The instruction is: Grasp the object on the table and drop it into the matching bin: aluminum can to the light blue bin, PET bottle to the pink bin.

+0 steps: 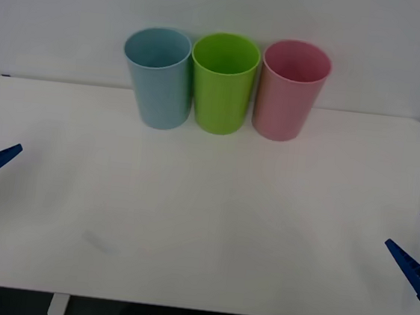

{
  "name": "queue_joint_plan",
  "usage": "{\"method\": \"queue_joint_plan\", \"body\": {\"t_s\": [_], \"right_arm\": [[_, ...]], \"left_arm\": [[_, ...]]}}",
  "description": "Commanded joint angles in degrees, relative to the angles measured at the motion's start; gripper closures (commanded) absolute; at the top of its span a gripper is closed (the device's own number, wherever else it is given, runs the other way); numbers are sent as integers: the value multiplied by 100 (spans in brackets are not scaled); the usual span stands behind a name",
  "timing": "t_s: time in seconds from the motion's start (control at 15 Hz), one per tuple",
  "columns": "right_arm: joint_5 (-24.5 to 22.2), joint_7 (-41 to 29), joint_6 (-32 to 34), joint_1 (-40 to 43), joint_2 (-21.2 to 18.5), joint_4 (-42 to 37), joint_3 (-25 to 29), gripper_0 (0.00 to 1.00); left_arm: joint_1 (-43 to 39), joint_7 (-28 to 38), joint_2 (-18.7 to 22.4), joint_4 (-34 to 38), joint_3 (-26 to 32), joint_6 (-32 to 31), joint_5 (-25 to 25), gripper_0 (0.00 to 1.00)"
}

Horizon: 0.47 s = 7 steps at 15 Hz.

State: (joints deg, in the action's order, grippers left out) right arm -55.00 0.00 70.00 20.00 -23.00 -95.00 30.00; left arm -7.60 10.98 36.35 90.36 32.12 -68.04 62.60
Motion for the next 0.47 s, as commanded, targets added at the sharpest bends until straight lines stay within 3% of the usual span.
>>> {"method": "queue_joint_plan", "body": {"t_s": [0.07,0.47], "right_arm": [[0,0,0,0,0,0,0,0],[0,0,0,0,0,0,0,0]], "left_arm": [[-357,-26,12,123,57,-131,-187,0],[-480,18,12,123,22,-210,-239,0]]}}
